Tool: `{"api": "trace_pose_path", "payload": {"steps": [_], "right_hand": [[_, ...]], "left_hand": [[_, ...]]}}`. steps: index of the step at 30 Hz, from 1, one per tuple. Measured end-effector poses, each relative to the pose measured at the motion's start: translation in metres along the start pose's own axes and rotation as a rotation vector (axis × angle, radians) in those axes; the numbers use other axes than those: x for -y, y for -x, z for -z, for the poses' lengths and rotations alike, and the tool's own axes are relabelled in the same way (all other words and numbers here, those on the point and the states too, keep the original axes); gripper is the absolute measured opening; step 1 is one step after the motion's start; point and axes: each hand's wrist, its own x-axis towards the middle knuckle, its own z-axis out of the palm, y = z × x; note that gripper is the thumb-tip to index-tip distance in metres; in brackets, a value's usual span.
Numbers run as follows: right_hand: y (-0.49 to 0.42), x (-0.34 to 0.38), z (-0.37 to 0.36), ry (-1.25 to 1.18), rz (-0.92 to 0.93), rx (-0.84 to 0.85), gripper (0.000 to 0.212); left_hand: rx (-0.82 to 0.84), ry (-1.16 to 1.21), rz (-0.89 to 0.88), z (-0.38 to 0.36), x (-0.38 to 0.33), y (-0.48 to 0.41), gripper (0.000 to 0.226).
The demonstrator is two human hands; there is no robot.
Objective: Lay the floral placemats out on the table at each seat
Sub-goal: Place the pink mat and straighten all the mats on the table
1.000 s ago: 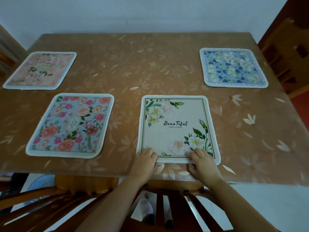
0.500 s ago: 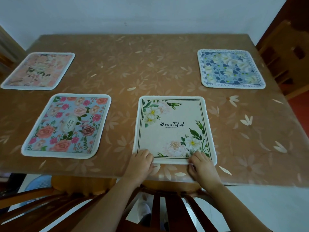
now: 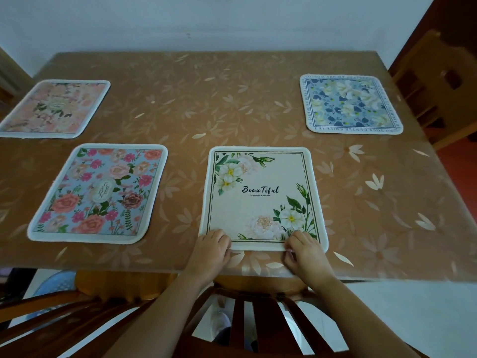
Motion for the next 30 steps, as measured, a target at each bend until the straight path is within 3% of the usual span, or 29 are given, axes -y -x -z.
{"api": "trace_pose_path", "payload": {"steps": [7,10,15,19,25,30], "right_hand": [[-0.002,0.001,0.001,0.023,-0.001,0.036,0.013],[-0.001,0.001,0.001,0.035,0.002,0.052,0.012],[-0.017,0.015,0.014,0.04,-0.035,0.025,0.03],[-0.039,0.047,0.027,0.088,-0.038,-0.037,0.04],[-0.056,0.117,0.036,0.178,0.02,-0.109,0.041],[-0.062,0.191,0.035,0.17,-0.008,-0.176,0.045]], "left_hand": [[0.007,-0.015,-0.017,0.001,0.001,0.0,0.002],[0.03,-0.039,-0.006,0.003,0.003,0.001,0.014],[-0.183,-0.054,0.212,0.038,0.01,-0.004,0.033],[-0.286,-0.066,0.342,0.064,0.017,0.007,0.043],[-0.269,-0.08,0.384,0.098,0.042,0.037,0.055],[-0.331,-0.08,0.361,0.145,0.066,0.062,0.051]]}}
